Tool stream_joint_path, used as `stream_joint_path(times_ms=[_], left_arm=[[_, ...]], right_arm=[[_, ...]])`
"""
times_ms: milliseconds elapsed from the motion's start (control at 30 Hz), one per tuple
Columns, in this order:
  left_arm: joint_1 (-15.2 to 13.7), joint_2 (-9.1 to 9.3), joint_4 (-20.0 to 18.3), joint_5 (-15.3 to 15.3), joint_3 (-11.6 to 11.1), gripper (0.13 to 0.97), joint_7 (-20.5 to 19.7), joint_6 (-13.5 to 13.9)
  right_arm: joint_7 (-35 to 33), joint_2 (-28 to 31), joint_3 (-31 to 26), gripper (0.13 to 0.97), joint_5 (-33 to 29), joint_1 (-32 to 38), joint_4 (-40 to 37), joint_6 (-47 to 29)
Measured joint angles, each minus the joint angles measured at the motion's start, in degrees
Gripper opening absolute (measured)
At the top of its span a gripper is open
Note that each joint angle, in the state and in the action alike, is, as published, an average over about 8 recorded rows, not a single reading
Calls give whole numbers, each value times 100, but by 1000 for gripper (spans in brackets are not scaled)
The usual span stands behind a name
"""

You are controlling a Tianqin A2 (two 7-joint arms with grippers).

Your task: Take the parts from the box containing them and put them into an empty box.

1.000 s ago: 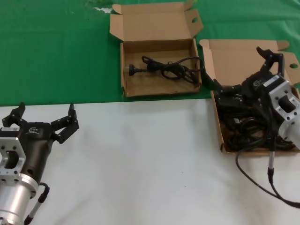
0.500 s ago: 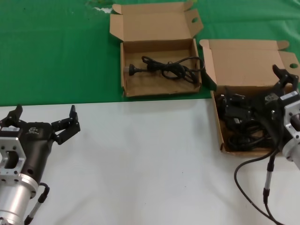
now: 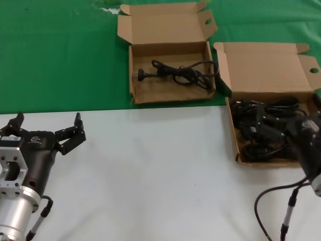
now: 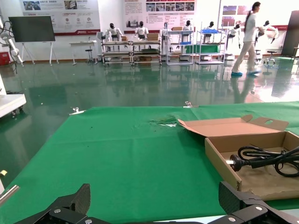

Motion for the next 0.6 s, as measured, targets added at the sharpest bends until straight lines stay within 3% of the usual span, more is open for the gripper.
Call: stream_joint_path(times_ms=[600], left_arm=[[0, 0, 0, 0, 0, 966, 0, 0]], right_arm=[[123, -66, 93, 966, 97, -255, 172, 196]])
